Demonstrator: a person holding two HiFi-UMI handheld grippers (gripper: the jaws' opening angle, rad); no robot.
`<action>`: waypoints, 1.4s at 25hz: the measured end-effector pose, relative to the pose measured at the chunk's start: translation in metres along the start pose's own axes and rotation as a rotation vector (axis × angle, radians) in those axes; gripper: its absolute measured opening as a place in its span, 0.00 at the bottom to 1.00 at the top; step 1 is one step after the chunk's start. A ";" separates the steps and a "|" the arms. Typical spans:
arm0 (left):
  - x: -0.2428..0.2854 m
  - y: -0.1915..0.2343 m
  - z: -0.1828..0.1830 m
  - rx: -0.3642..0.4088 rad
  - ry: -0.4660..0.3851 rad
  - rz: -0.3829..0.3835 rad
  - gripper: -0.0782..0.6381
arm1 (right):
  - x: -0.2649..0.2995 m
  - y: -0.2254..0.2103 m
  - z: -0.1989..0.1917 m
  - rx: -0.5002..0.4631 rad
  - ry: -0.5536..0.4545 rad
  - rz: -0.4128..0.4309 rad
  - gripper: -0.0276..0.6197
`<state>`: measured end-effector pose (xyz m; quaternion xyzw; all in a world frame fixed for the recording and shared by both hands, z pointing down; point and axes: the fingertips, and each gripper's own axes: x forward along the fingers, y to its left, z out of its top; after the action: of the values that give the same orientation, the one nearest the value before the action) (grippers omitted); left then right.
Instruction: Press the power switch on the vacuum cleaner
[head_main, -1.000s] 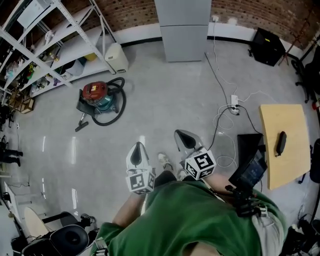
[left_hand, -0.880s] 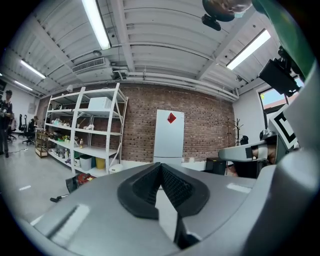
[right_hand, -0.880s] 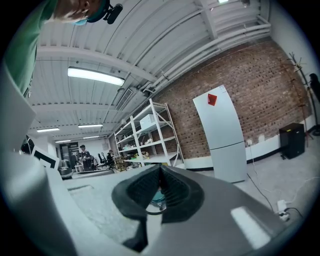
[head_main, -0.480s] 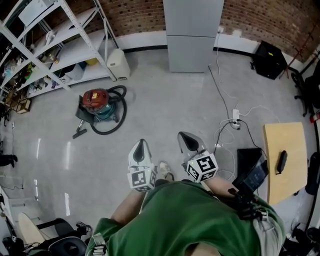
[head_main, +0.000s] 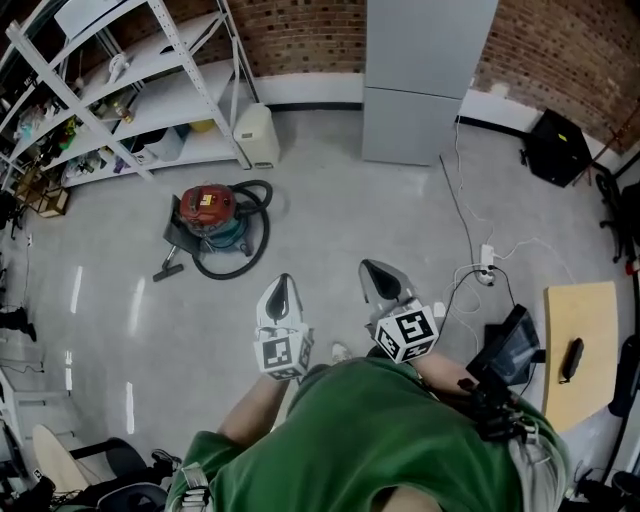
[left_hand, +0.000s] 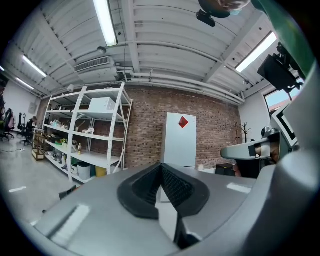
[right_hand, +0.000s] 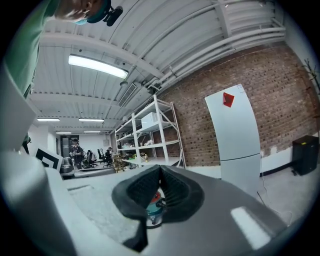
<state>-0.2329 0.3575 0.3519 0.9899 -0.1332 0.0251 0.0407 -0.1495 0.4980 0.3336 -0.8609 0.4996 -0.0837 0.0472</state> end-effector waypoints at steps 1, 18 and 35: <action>0.002 0.004 0.001 -0.001 0.000 0.004 0.12 | 0.006 0.001 0.001 -0.001 0.001 0.005 0.05; 0.112 0.026 0.000 0.012 0.023 0.111 0.12 | 0.115 -0.068 0.021 0.009 0.005 0.113 0.05; 0.209 -0.005 -0.004 0.028 0.050 0.281 0.12 | 0.187 -0.174 0.030 0.049 0.045 0.248 0.05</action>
<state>-0.0303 0.3085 0.3684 0.9610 -0.2692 0.0571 0.0263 0.0960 0.4217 0.3508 -0.7890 0.6010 -0.1087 0.0668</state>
